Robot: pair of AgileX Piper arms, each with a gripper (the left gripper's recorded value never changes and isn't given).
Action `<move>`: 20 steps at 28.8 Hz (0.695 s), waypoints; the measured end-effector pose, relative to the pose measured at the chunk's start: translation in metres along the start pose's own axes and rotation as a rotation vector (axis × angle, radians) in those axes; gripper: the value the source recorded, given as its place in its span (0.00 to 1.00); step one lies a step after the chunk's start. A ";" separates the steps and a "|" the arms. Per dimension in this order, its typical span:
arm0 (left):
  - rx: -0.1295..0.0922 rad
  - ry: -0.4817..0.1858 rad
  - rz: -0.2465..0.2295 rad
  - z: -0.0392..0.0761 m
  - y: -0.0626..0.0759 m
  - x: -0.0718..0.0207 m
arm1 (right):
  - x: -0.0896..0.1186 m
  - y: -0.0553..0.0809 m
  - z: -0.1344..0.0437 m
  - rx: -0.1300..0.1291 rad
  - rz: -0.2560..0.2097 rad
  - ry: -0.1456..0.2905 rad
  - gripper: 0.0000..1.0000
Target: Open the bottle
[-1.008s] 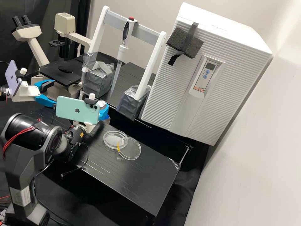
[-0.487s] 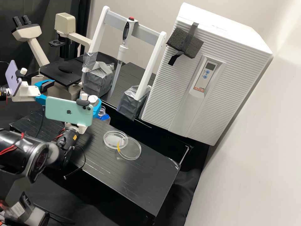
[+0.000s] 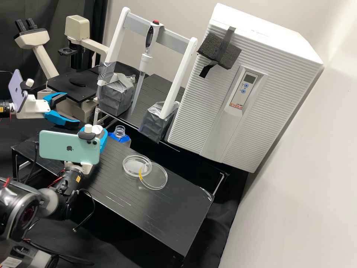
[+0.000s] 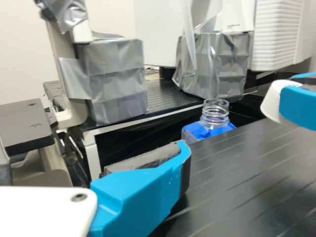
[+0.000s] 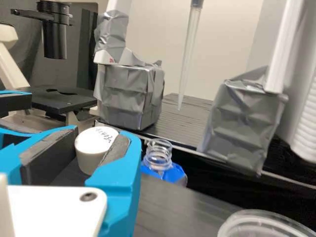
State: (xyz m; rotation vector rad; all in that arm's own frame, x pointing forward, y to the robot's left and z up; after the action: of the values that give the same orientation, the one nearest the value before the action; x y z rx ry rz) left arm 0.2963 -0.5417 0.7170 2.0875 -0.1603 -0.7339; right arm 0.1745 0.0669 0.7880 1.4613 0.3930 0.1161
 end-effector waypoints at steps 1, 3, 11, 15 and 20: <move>0.000 -0.003 -0.001 0.001 0.000 0.0001 | -0.001 0.000 0.000 0.001 0.000 0.000 0.00; 0.000 -0.007 -0.001 0.002 0.000 0.0005 | -0.003 -0.003 0.001 -0.001 -0.013 -0.001 0.00; 0.009 -0.011 -0.004 0.004 -0.001 0.0004 | -0.008 -0.015 0.003 0.008 -0.073 -0.007 0.00; 0.016 -0.014 -0.006 0.005 -0.002 0.0002 | -0.007 -0.018 0.003 -0.001 -0.094 -0.006 0.00; 0.013 -0.012 -0.014 0.005 -0.004 -0.0013 | -0.007 -0.019 0.004 0.002 -0.091 -0.009 0.00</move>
State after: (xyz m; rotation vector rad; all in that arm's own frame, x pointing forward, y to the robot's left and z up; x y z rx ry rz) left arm 0.2920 -0.5423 0.7123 2.0988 -0.1579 -0.7561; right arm 0.1658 0.0589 0.7708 1.4432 0.4520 0.0363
